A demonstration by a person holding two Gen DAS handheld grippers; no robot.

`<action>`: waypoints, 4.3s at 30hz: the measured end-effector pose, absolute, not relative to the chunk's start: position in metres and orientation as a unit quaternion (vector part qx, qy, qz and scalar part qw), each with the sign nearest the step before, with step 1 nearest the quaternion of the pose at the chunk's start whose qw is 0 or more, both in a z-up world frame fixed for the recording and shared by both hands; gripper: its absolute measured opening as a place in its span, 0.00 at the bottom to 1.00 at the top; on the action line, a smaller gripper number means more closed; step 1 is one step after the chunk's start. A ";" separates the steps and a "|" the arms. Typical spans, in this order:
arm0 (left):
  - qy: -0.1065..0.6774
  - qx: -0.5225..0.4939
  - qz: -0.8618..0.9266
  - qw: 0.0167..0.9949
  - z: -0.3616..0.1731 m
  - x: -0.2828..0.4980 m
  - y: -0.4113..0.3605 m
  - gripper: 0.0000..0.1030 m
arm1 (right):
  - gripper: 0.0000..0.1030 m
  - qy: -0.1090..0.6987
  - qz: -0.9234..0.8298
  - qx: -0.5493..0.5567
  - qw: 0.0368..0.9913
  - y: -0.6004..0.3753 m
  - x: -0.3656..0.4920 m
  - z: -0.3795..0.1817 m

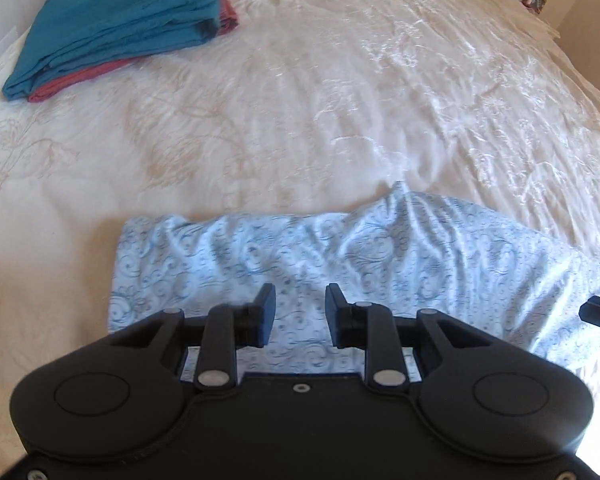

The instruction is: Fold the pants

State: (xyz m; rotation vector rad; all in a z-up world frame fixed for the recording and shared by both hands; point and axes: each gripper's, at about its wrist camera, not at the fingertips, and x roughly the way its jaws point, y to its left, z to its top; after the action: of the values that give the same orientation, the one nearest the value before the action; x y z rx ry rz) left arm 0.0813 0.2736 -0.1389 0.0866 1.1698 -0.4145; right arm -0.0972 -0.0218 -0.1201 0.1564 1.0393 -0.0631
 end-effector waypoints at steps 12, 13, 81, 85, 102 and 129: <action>0.559 0.123 -0.294 0.765 -0.177 0.022 0.095 0.37 | 0.17 0.496 -0.128 0.027 0.858 -0.183 -0.159 -0.127; 0.569 0.138 -0.284 0.759 -0.187 0.021 0.086 0.39 | 0.17 0.498 -0.121 0.014 0.859 -0.191 -0.157 -0.129; 0.573 0.185 -0.310 0.735 -0.165 -0.064 -0.085 0.39 | 0.09 0.466 -0.119 0.177 0.859 -0.369 -0.229 -0.156; 0.577 0.186 -0.312 0.732 -0.167 -0.064 -0.085 0.39 | 0.40 0.462 -0.103 0.239 0.848 -0.381 -0.237 -0.160; 0.584 0.166 -0.274 0.746 -0.170 -0.050 -0.057 0.39 | 0.10 0.500 -0.002 0.400 0.768 -0.401 -0.220 -0.213; 0.565 0.188 -0.361 0.718 -0.191 -0.046 -0.049 0.44 | 0.09 0.416 -0.025 0.416 0.808 -0.341 -0.205 -0.099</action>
State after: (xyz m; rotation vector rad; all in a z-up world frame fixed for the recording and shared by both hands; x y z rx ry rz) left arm -0.0461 -0.0489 -0.1909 0.4163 1.2491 -0.7991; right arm -0.2051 -0.3405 -0.0993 0.8900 0.8888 -0.0536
